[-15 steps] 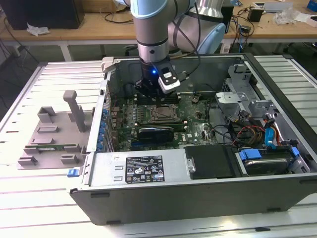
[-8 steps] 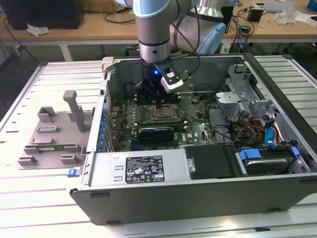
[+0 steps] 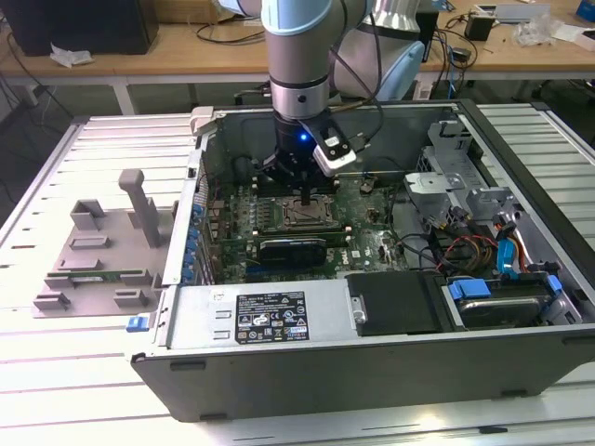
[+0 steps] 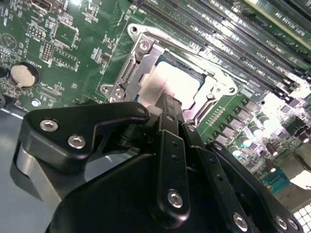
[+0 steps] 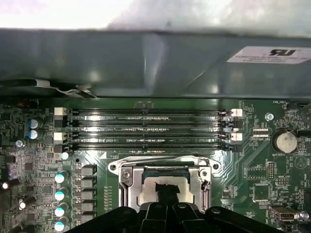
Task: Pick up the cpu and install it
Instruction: 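Install the first cpu locking lever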
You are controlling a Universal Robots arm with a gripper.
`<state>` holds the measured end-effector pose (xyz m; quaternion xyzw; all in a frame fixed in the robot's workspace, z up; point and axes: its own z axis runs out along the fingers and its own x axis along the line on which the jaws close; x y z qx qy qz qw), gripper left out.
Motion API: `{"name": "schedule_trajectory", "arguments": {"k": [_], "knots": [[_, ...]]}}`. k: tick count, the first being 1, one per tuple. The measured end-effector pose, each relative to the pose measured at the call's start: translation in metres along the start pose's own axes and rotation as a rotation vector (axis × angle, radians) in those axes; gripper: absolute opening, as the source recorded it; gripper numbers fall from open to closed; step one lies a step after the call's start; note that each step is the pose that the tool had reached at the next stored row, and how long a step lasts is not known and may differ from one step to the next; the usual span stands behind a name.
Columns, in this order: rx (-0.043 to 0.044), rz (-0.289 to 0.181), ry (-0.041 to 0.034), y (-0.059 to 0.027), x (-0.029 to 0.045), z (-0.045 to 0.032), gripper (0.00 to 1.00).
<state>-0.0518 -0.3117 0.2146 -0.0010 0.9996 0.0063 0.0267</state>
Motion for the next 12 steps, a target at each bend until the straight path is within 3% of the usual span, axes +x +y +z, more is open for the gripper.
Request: {"name": "schedule_trajectory", "arguments": {"k": [4,8,10,12], "knots": [[0.0318,-0.003,0.0205,-0.0015,0.0,0.0,0.11],[0.0332,-0.008,0.0225,-0.0056,-0.0012,0.0003,0.11],[0.0319,-0.037,0.0226,-0.007,-0.0038,0.0008,0.11],[0.0294,-0.094,0.0223,-0.0071,-0.0053,0.0009,0.11]]}}
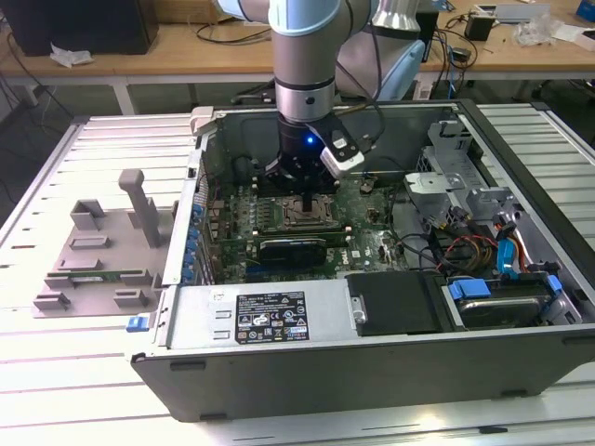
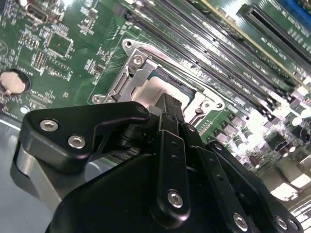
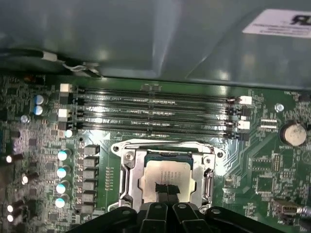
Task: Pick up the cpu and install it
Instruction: 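Install the first cpu locking lever, then install the second cpu locking lever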
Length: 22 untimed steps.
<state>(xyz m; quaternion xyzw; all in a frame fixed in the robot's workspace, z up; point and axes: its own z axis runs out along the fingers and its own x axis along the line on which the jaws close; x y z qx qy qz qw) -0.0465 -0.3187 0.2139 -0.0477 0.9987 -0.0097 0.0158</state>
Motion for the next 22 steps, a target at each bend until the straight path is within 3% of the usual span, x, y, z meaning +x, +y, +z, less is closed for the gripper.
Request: {"name": "schedule_trajectory", "arguments": {"k": [5,9,22], "knots": [[0.0047,-0.016,0.005,-0.0006,-0.0003,-0.0001,0.11],[0.0054,-0.015,0.005,-0.0011,-0.0007,-0.0098,0.11],[0.0057,-0.016,0.0052,-0.0043,-0.0001,-0.0131,0.11]]}}
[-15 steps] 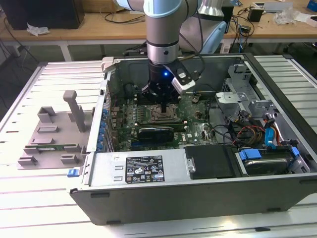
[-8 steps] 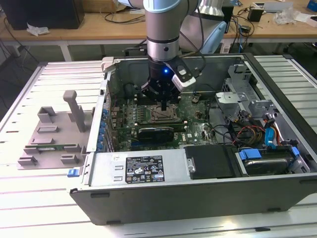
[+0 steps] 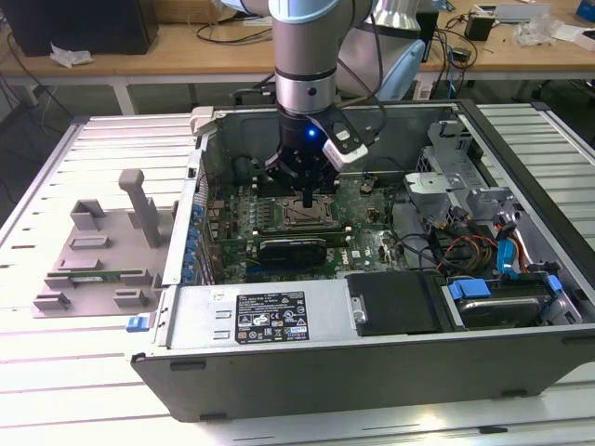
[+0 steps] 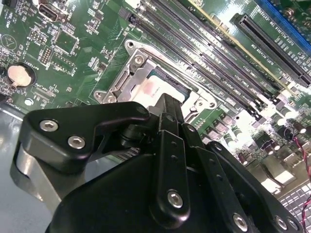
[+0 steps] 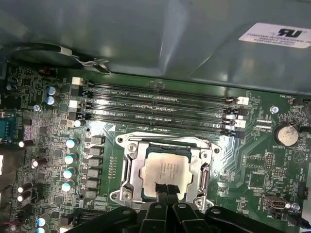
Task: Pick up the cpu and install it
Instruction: 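Install the second cpu locking lever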
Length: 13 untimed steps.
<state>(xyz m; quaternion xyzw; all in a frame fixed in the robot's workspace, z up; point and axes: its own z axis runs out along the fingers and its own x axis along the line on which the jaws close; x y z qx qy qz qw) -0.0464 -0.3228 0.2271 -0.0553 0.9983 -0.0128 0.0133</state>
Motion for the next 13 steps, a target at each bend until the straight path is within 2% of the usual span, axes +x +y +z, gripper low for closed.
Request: {"name": "schedule_trajectory", "arguments": {"k": [8,11,13], "knots": [[-0.0008,0.0,-0.0007,-0.0059,0.0022,-0.0014,0.11],[-0.0009,0.0,-0.0013,-0.0061,0.0021,-0.0069,0.11],[-0.0009,0.0,-0.0013,-0.0063,0.0019,-0.0133,0.11]]}}
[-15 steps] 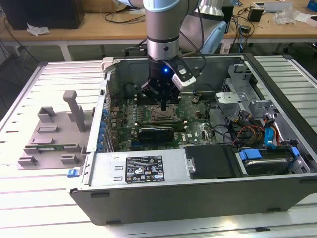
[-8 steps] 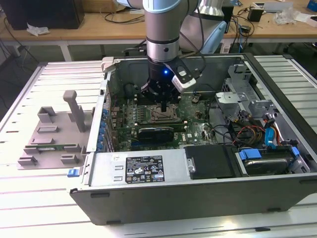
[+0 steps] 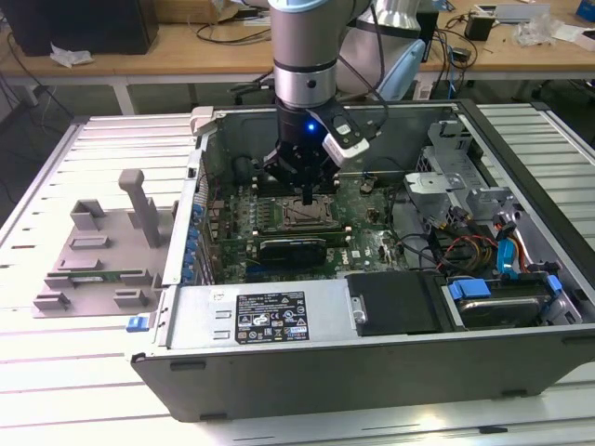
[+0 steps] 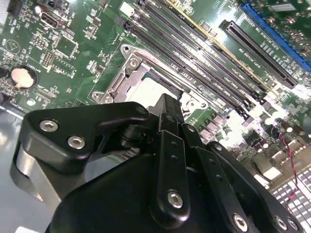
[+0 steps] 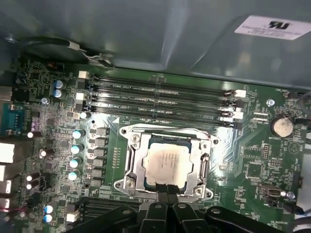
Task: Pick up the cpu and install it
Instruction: 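Install the second cpu locking lever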
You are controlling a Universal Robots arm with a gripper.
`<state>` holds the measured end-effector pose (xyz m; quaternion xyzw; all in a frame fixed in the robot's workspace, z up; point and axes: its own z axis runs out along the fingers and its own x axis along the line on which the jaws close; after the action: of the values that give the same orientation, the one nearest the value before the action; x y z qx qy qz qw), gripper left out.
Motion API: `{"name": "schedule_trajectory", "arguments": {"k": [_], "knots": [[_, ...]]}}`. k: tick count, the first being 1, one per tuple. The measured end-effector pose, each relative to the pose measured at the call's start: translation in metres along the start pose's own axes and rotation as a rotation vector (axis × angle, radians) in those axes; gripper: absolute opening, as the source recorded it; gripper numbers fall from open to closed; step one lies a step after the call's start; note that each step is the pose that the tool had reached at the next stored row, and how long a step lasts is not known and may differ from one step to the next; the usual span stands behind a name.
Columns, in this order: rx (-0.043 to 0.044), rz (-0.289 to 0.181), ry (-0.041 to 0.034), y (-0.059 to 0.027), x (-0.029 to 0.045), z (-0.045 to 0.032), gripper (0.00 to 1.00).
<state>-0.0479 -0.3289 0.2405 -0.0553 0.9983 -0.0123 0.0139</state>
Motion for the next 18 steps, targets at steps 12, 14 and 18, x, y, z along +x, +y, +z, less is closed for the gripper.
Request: {"name": "schedule_trajectory", "arguments": {"k": [12,14,18], "knots": [[-0.0001,0.0,0.0,-0.0137,0.0014,-0.0052,0.11],[-0.0001,0.0,-0.0001,-0.0172,0.0018,-0.0051,0.11],[0.0,0.0,0.0,-0.0199,0.0021,-0.005,0.11]]}}
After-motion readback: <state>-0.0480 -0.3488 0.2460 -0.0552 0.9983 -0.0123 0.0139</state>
